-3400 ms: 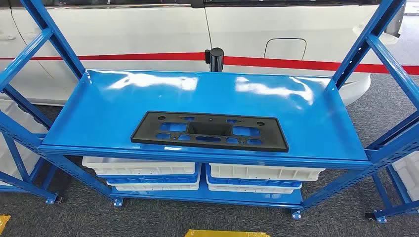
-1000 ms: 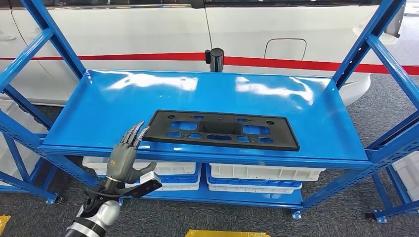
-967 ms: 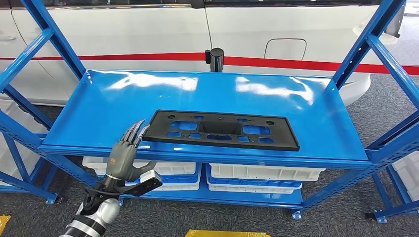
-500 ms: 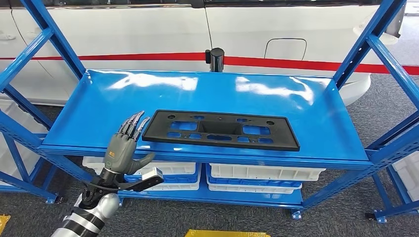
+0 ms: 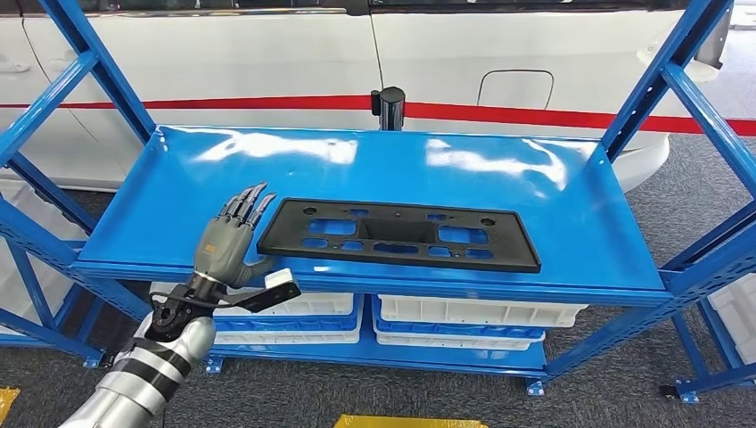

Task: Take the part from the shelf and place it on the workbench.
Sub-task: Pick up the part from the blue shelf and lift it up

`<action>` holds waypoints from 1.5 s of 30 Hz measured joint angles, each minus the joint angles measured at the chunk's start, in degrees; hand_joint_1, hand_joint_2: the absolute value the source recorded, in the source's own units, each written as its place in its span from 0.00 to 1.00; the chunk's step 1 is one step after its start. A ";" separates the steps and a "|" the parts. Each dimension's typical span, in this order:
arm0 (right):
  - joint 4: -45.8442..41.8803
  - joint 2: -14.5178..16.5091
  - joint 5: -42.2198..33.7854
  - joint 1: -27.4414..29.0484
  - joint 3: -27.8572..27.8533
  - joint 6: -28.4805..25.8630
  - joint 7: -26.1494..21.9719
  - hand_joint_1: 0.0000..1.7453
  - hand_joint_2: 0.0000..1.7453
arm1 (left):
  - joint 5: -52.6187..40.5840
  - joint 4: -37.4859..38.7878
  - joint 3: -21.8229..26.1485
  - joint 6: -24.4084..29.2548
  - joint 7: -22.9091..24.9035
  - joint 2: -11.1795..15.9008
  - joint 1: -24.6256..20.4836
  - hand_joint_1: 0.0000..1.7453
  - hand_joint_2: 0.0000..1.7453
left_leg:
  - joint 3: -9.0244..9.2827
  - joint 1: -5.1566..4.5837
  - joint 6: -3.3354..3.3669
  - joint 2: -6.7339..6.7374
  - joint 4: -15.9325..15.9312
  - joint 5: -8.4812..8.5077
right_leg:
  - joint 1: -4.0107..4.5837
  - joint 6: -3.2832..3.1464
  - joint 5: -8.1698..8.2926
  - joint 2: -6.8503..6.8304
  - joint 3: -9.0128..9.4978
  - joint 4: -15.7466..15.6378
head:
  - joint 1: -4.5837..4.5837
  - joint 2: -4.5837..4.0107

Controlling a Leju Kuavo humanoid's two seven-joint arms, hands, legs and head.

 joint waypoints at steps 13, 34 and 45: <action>0.00 -0.18 1.14 -0.28 1.53 0.48 0.31 0.00 1.00 | -2.63 13.45 -3.96 0.18 1.49 -3.71 -9.23 0.00 1.00 | 0.07 -0.04 0.01 -0.01 0.00 0.00 | -0.06 0.01 0.00 -0.01 0.13 -0.01 | -0.01 0.00; 0.01 -0.23 1.20 -0.28 2.27 0.57 0.46 0.00 1.00 | -3.40 15.83 -8.69 -0.44 2.05 -7.66 -11.99 0.00 1.00 | 0.16 -0.05 0.01 0.00 0.00 0.00 | -0.07 0.01 0.00 0.00 0.21 0.00 | -0.01 0.00; 0.02 -0.28 0.95 -0.29 2.27 0.66 0.33 0.00 1.00 | -3.23 14.81 -9.72 -0.81 2.27 -7.85 -11.91 0.00 1.00 | 0.20 -0.05 0.01 0.00 0.00 0.00 | -0.07 0.01 0.00 -0.01 0.20 -0.01 | -0.01 0.00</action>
